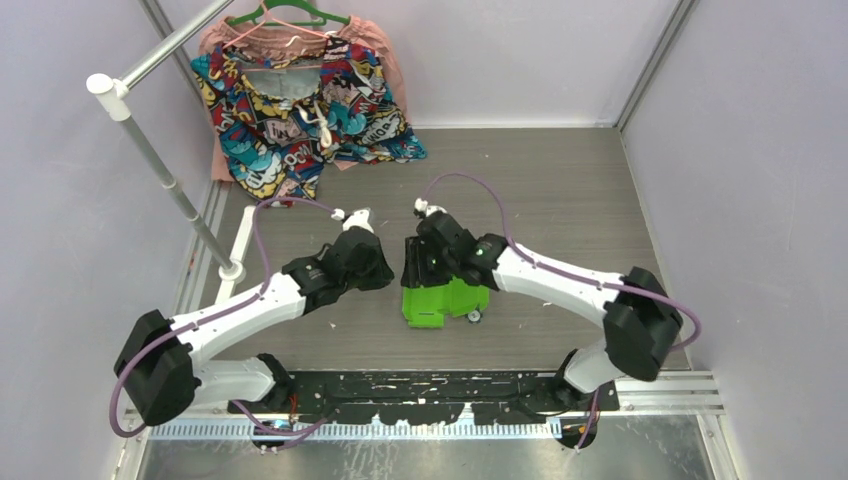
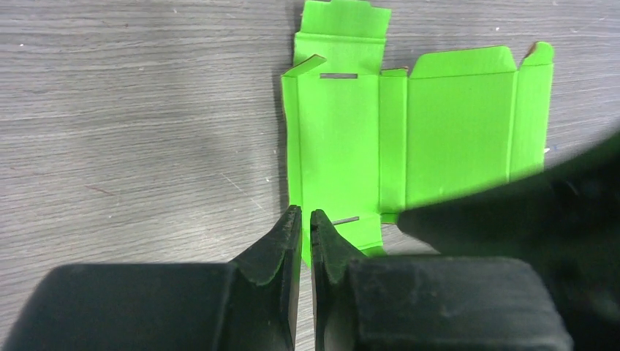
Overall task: Fold the paper box
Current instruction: Fold the paper box at the center of the board.
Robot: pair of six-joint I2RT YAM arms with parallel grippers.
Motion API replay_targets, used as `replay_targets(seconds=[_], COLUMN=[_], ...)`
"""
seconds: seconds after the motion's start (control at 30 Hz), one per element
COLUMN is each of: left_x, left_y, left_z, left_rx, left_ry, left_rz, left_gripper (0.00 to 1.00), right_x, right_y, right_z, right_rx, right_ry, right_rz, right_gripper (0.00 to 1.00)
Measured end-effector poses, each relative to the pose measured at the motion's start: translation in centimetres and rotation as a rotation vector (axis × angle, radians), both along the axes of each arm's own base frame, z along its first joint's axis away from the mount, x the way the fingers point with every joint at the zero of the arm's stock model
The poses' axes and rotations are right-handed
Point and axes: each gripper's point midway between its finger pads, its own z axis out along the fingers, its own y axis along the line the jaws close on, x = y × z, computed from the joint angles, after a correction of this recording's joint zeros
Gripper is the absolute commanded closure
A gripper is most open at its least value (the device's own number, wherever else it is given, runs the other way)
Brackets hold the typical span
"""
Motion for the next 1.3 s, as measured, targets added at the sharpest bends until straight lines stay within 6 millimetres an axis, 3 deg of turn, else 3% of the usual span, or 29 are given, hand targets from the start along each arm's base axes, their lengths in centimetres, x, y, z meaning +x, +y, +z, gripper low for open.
replay_targets(seconds=[0.1,0.27,0.37,0.53,0.7,0.97,1.3], left_x=[0.2,0.4,0.4,0.3,0.0,0.2,0.7], left_y=[0.5,2.0,2.8,3.6,3.7,3.3,2.2], left_z=[-0.7,-1.8,-2.5,-3.7,-6.0,-7.1,-8.2], left_rx=[0.028,0.076,0.092,0.123,0.172,0.199,0.197], left_ry=[0.015,0.045,0.06,0.093,0.154,0.186,0.208], left_rz=[0.006,0.035,0.054,0.068,0.059,0.038,0.021], left_gripper=[0.9,0.93,0.97,1.0,1.0,1.0,1.0], right_x=[-2.0,-2.6,-2.6,-1.6,-0.9,-0.8,-0.5], right_y=[-1.2,-6.4,-9.1,-12.4,-14.8,-16.1,-14.6], right_z=[0.4,-1.2,-1.0,1.6,1.4,-0.8,-4.3], right_rx=[-0.058,-0.192,-0.24,-0.243,-0.29,-0.292,-0.235], right_ry=[-0.079,-0.122,-0.156,-0.222,-0.204,-0.146,-0.078], right_rz=[0.036,-0.046,-0.109,-0.232,-0.303,-0.328,-0.29], right_gripper=[0.6,0.6,0.56,0.51,0.46,0.37,0.38])
